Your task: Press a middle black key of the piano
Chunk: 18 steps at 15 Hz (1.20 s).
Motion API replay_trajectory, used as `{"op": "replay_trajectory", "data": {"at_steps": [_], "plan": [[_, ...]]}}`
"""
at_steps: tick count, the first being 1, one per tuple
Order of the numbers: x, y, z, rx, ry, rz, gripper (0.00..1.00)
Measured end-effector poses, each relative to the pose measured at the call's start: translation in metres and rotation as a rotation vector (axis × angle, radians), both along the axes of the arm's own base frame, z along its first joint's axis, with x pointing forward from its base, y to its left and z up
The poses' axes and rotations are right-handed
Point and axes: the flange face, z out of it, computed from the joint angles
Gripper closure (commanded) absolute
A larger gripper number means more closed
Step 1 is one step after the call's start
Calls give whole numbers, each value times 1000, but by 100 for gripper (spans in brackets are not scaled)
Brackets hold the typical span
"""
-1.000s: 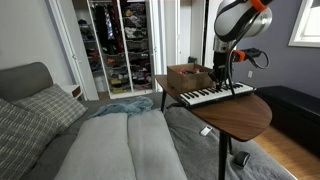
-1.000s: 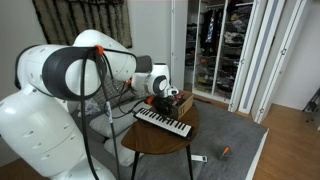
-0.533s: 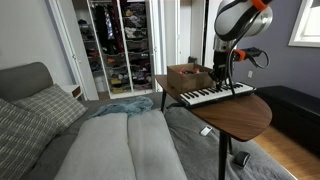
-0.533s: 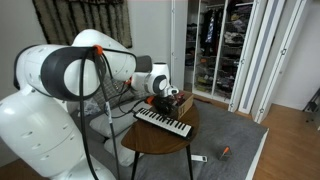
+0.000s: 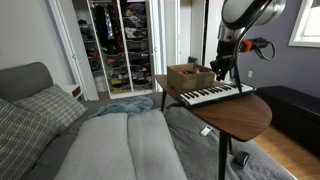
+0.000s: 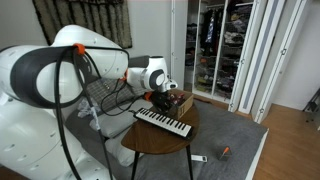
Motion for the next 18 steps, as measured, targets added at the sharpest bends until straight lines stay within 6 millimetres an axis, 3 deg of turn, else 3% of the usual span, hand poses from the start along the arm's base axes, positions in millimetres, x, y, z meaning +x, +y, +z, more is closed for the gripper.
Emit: {"op": "replay_trajectory", "data": {"at_steps": [7, 18], "plan": [[-33, -7, 31, -1, -46, -38, 1], [-71, -23, 59, 3, -100, -118, 0]]}}
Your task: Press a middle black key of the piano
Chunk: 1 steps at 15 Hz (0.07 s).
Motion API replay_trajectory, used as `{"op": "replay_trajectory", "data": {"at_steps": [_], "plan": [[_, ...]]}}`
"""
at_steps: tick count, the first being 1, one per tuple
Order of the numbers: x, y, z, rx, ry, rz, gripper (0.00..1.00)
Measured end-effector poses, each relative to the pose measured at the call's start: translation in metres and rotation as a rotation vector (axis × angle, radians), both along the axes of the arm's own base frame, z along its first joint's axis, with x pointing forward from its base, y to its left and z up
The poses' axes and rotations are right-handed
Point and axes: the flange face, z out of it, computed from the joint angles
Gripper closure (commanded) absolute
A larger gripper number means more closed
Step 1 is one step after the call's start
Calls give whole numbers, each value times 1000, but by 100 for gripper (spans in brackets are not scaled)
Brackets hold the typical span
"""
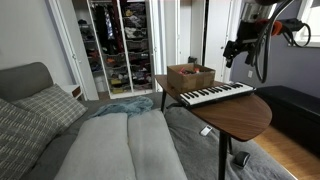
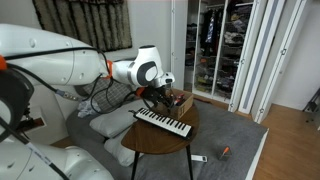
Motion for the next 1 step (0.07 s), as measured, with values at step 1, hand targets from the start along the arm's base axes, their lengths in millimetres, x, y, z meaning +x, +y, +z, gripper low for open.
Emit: {"op": "replay_trajectory", "data": {"at_steps": [1], "plan": [[-2, -1, 1, 0, -4, -3, 0]]}}
